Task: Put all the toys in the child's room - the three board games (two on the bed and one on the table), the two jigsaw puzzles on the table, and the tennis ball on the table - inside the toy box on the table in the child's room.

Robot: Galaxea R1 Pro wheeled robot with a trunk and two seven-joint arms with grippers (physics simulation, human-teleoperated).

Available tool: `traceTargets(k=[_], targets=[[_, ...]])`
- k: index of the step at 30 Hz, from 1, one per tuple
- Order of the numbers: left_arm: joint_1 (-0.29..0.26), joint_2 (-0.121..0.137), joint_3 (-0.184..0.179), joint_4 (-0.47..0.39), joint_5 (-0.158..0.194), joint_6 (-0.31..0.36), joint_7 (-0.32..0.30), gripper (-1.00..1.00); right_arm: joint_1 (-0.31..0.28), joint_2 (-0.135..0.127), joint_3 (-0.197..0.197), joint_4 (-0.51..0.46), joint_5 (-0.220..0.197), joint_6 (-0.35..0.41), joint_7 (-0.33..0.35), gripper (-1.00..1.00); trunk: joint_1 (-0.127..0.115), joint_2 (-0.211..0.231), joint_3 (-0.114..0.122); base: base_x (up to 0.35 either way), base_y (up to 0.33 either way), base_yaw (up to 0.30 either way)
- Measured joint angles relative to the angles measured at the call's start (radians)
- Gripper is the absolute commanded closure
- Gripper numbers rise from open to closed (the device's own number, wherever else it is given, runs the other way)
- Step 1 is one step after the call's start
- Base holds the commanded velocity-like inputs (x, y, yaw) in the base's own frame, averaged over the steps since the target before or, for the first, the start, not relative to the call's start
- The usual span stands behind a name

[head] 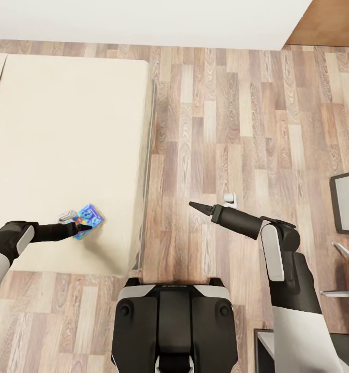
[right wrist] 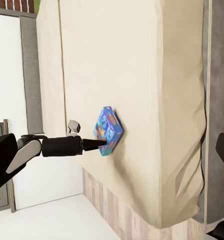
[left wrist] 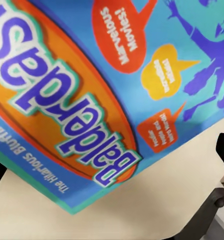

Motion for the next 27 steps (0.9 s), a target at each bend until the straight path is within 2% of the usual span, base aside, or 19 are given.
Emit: traceTargets(k=[17, 22, 27], targets=[[0.0, 0.005, -0.002, -0.002, -0.001, 0.0, 0.001, -1.0, 0.0, -0.001, -0.001, 0.0, 0.0, 0.0, 0.0, -1.0, 0.0, 0.0, 0.0, 0.0, -0.059, 0.0], [-0.001, 0.021, -0.006, -0.018, -0.008, 0.003, 0.007, -1.0, 0.0, -0.002, -0.002, 0.0, 0.001, 0.0, 0.001, -1.0, 0.0, 0.0, 0.0, 0.0, -0.002, 0.0], [-0.002, 0.054, -0.009, -0.028, -0.011, 0.008, 0.007, -1.0, 0.0, -0.002, -0.001, 0.0, 0.0, 0.0, 0.001, -1.0, 0.0, 0.0, 0.0, 0.0, 0.0, 0.0]])
